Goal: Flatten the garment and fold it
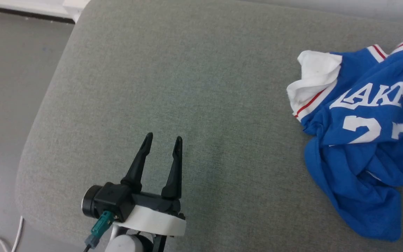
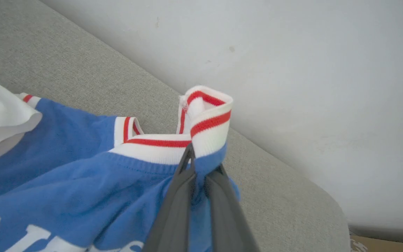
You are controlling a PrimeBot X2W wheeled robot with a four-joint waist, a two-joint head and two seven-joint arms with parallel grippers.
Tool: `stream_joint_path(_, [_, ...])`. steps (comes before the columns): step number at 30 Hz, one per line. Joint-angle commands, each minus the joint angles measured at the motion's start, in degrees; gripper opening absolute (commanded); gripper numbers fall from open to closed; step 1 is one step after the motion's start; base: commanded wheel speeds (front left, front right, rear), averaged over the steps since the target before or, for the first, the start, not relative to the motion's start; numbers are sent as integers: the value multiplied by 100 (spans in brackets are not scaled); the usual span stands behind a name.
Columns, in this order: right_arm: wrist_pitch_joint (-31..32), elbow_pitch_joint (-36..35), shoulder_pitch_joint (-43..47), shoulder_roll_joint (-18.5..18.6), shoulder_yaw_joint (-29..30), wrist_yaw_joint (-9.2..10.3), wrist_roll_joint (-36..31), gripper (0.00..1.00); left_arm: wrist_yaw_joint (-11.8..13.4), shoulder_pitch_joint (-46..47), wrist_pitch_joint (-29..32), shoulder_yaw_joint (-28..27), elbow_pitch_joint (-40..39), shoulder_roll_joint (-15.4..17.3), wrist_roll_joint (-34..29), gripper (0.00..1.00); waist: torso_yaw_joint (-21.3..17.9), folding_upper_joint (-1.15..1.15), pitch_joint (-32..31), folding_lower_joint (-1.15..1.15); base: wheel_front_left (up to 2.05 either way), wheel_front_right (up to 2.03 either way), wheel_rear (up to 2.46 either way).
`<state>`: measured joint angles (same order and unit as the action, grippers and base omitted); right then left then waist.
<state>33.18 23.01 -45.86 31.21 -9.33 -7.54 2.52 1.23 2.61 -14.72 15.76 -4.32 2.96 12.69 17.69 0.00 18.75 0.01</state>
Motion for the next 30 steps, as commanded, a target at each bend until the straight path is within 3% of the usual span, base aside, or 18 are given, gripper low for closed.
stream_joint_path(1, [-52,184,-2,-96,77,5,-85,0,39,157,-28,49,13,-8,51,100,252,0,383,-1,0,0,0])
stream_joint_path(2, [-95,279,23,-154,131,5,-128,4,51,193,-28,68,18,-8,67,100,261,0,414,-1,0,0,0])
stream_joint_path(3, [-147,363,38,-209,180,5,-173,31,64,222,-28,85,25,-8,79,100,263,0,433,-1,0,0,0])
stream_joint_path(4, [-216,433,45,-273,253,5,-213,76,74,247,-28,100,34,-8,86,100,259,0,446,-1,0,0,0])
stream_joint_path(5, [-216,433,45,-273,253,5,-213,76,74,247,-28,100,34,-8,86,100,259,0,446,-1,0,0,0])
stream_joint_path(6, [-293,501,46,-343,327,5,-249,100,75,272,-28,113,44,-8,85,100,244,0,453,-1,0,0,0])
stream_joint_path(12, [-846,591,54,-682,534,5,-291,100,92,298,-28,53,86,-8,20,100,-27,0,219,-1,0,0,0])
stream_joint_path(17, [-1255,230,295,-1007,879,5,-136,100,87,143,-28,-109,96,-8,-106,100,-372,0,-203,-1,0,0,0])
stream_joint_path(22, [-1706,-740,1071,-1417,1440,5,17,100,52,-112,-28,-343,67,-8,-238,100,-731,0,-581,-1,0,0,0])
stream_joint_path(30, [-2473,-2777,3069,-2600,2652,5,-150,100,-55,-488,-28,-582,-64,-8,-421,100,-1172,0,-897,-1,0,0,0])
